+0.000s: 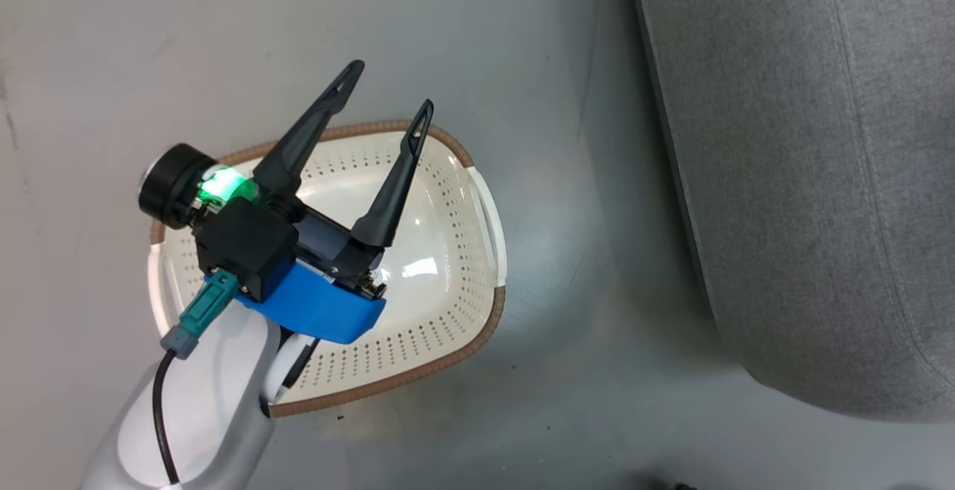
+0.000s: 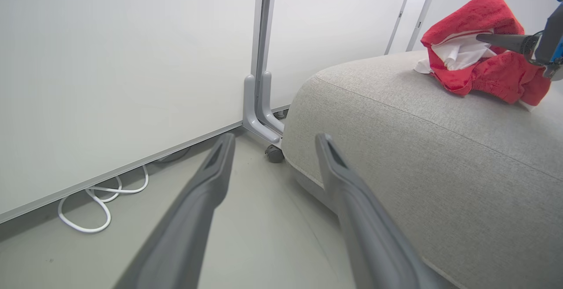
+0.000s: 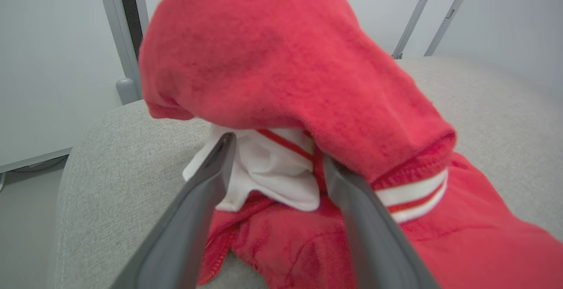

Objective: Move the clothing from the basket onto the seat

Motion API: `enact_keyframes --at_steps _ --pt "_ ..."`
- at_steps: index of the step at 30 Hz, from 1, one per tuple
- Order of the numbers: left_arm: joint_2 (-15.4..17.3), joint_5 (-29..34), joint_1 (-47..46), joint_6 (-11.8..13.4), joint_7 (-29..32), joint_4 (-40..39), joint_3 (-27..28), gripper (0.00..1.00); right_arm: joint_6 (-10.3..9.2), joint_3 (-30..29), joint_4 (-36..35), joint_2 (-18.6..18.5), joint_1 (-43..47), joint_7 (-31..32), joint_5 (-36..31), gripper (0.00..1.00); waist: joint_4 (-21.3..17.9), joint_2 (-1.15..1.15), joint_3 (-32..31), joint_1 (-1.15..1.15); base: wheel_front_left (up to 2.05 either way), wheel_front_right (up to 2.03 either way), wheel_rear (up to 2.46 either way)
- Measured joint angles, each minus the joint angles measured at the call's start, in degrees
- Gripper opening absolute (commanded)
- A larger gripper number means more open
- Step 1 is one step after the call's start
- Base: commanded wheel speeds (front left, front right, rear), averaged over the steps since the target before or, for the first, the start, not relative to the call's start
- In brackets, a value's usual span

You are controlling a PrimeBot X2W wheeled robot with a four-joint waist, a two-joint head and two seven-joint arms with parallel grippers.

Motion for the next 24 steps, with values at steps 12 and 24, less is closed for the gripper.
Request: enact_keyframes --at_steps 12,24 --pt "-5.9 -2.6 7.2 0.0 0.0 4.0 1.4 1.0 0.0 6.0 -9.6 2.2 15.1 -1.5 0.6 1.0 2.4 0.0 -11.3 0.0 0.0 0.0 0.0" --pt "-9.0 -3.5 17.5 0.0 0.0 8.2 6.9 1.0 0.0 12.5 -23.8 8.2 32.2 3.4 -1.3 1.0 4.6 0.0 -26.2 -0.01 0.0 0.0 0.0"
